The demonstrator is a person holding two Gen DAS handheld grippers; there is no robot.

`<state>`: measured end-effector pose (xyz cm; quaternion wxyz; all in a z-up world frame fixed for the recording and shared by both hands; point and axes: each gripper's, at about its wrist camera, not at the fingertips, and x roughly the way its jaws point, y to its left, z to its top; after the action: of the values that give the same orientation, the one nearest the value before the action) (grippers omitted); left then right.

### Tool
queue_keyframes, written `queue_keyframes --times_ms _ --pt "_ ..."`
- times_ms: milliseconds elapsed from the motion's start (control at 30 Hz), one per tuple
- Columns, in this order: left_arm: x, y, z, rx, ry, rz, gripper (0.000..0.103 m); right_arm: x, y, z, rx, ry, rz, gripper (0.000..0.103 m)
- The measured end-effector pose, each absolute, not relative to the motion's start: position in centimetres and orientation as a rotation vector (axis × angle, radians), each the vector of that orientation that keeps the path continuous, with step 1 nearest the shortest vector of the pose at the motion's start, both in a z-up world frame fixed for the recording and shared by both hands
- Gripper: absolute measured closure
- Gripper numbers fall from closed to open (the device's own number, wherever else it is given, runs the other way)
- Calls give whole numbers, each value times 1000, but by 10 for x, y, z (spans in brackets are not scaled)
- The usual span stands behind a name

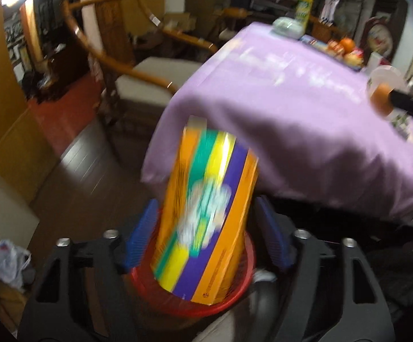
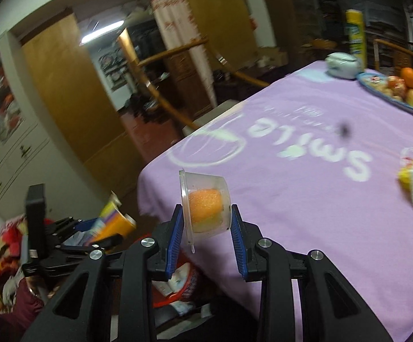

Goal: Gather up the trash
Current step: 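Carry box and jelly cup to the red wastebasket and open both grippers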

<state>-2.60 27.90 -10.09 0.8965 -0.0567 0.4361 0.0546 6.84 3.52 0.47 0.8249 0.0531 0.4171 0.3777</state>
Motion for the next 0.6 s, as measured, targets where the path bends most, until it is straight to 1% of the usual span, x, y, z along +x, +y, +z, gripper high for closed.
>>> queue_keyframes --times_ms 67,100,133,167,500,533,567,600 --pt "-30 291 -102 -132 893 140 18 65 51 1 92 909 825 71" --pt "-33 299 -102 -148 879 157 16 63 61 -1 77 921 837 71" --pt "-36 304 -101 -164 868 169 12 60 69 -3 63 931 845 71" --pt "-38 310 -100 -181 856 180 11 59 74 -6 51 941 853 71" --pt "-56 353 -106 -262 816 288 10 38 140 -21 -69 1032 987 70" --pt "-57 356 -106 -267 813 293 10 38 145 -21 -71 1041 1006 63" --pt "-58 358 -107 -272 811 297 10 36 149 -20 -67 1048 1027 53" --pt "-59 360 -107 -277 809 300 10 36 148 -21 -64 1041 1034 51"
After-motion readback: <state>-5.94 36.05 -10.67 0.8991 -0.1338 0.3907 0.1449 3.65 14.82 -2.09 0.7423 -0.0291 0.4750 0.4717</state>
